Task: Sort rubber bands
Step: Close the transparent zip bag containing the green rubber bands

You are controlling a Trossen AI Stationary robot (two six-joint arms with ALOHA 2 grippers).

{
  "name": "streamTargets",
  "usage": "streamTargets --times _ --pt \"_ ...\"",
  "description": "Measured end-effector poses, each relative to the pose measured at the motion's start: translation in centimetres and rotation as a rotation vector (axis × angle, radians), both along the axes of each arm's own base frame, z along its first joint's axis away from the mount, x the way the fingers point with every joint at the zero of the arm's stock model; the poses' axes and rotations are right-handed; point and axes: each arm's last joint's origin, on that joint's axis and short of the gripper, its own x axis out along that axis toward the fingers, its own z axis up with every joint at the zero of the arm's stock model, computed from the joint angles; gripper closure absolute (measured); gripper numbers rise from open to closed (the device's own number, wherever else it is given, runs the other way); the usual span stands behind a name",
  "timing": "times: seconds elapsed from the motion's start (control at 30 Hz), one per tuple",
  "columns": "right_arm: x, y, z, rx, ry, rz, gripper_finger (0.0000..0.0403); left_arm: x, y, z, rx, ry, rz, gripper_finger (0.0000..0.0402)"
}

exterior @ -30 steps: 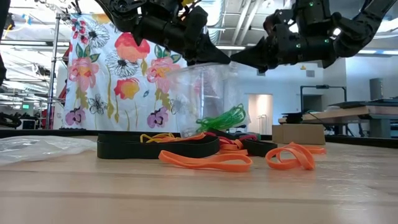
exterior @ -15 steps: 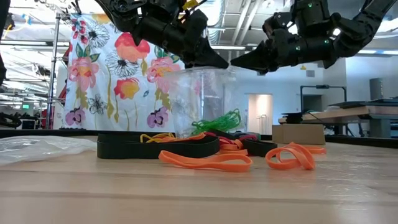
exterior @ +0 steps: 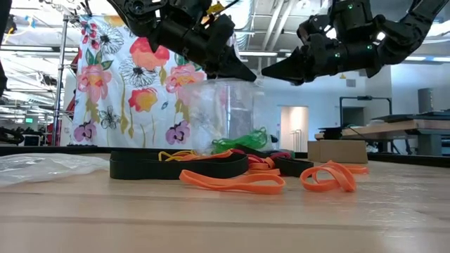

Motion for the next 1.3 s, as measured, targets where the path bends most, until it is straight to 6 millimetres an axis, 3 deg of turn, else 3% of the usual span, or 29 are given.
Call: streamTargets --times 0.3,0.43,0.67,1.1,1.3 --pt "0.15 -0.08 0.3 0.009 -0.01 0.001 0.0176 0.03 0.0 0.07 0.005 -0.008 -0.002 0.0391" --pt "0.03 -0.39 0.06 0.022 0.013 -0.013 0.0146 0.05 0.01 0.14 0.013 -0.014 -0.005 0.0391" --pt "0.03 -0.43 0.12 0.028 0.005 -0.02 0.0164 0.17 0.0 0.46 0.02 -0.048 -0.019 0.0391" --pt "0.04 -0.43 0.2 0.026 -0.002 -0.019 0.0277 0.19 -0.03 0.51 0.015 -0.054 -0.029 0.0391" --pt "0.06 -0.41 0.29 0.024 -0.012 -0.012 0.0293 0.21 -0.03 0.57 0.016 -0.061 -0.029 0.0391"
